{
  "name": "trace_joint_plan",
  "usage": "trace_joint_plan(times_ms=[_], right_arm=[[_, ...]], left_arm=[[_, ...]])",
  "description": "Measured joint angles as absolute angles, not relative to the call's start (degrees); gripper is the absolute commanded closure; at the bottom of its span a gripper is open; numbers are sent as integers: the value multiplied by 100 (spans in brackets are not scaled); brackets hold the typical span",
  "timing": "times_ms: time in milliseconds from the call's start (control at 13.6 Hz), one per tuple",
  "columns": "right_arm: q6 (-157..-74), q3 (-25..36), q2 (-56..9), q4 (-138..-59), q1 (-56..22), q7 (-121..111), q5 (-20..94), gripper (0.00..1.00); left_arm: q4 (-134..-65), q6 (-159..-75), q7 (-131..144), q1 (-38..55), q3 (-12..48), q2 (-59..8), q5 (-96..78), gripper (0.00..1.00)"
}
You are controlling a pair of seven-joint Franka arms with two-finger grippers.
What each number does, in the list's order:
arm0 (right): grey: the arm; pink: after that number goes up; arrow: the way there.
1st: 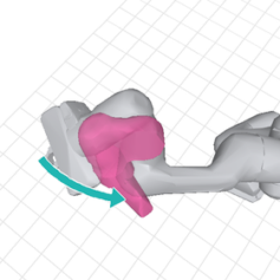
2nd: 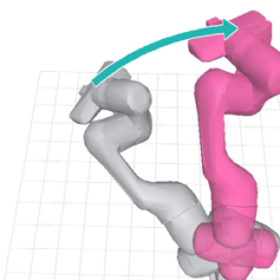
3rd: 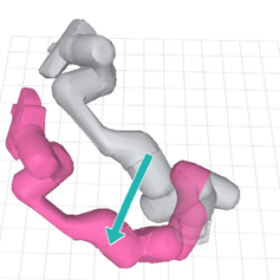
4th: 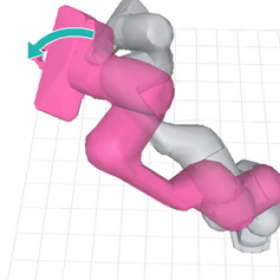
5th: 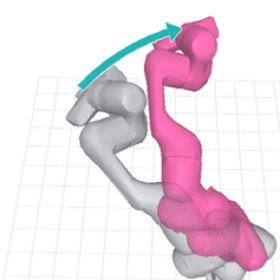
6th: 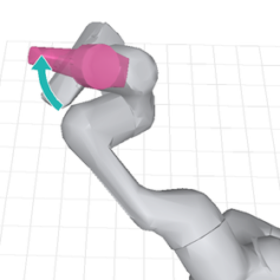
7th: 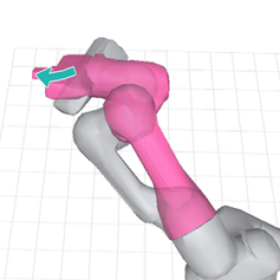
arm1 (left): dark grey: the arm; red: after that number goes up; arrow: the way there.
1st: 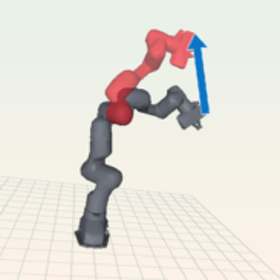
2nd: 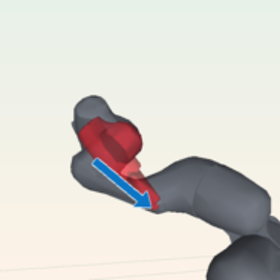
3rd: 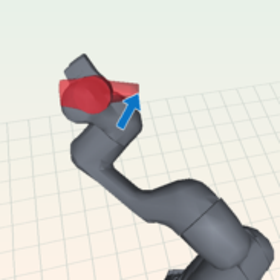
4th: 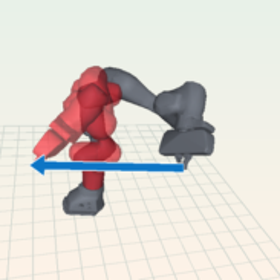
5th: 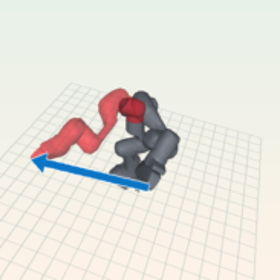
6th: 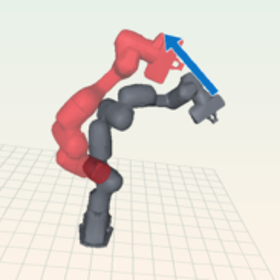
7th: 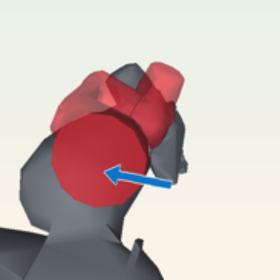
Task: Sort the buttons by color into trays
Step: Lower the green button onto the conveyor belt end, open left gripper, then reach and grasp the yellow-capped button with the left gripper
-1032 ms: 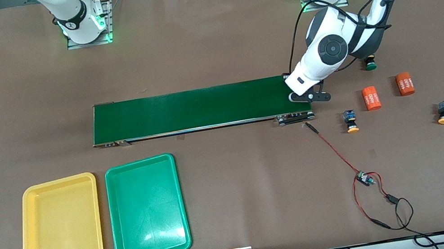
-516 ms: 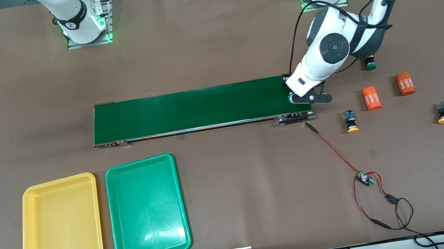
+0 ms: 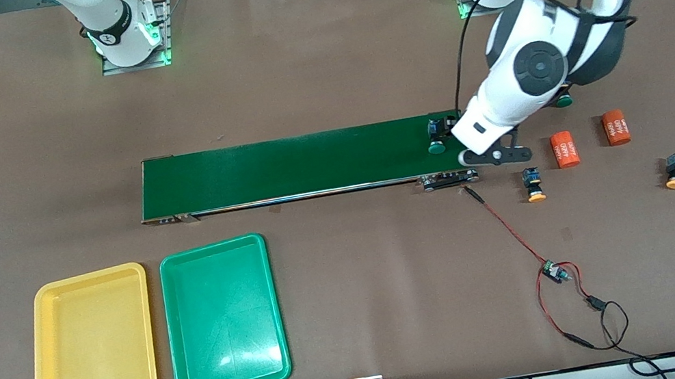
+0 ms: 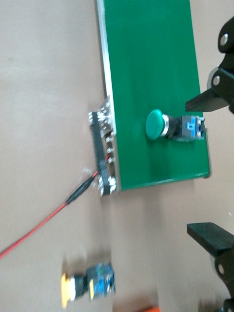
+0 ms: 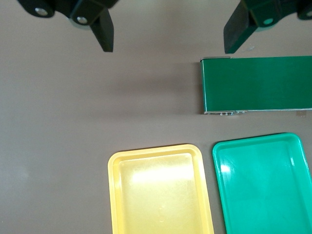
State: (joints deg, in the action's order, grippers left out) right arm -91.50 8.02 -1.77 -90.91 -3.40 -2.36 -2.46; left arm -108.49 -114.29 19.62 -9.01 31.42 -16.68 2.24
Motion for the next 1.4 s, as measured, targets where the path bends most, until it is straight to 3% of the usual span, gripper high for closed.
trace_joint_plan(times_ms=[442, 885, 1401], right_arm=[[-9176, 801, -180, -9112, -340, -235, -240, 0], [-9308, 800, -214, -9154, -340, -234, -169, 0], [-9424, 800, -279, -9155, -340, -234, -136, 0]], left_arm=[[-10758, -11391, 1629, -1727, 3078, -1868, 423, 0], [-10560, -11412, 1552, -1847, 3076, -2340, 1740, 0], [-10552, -11752, 1496, -2024, 3072, -2961, 1915, 5]])
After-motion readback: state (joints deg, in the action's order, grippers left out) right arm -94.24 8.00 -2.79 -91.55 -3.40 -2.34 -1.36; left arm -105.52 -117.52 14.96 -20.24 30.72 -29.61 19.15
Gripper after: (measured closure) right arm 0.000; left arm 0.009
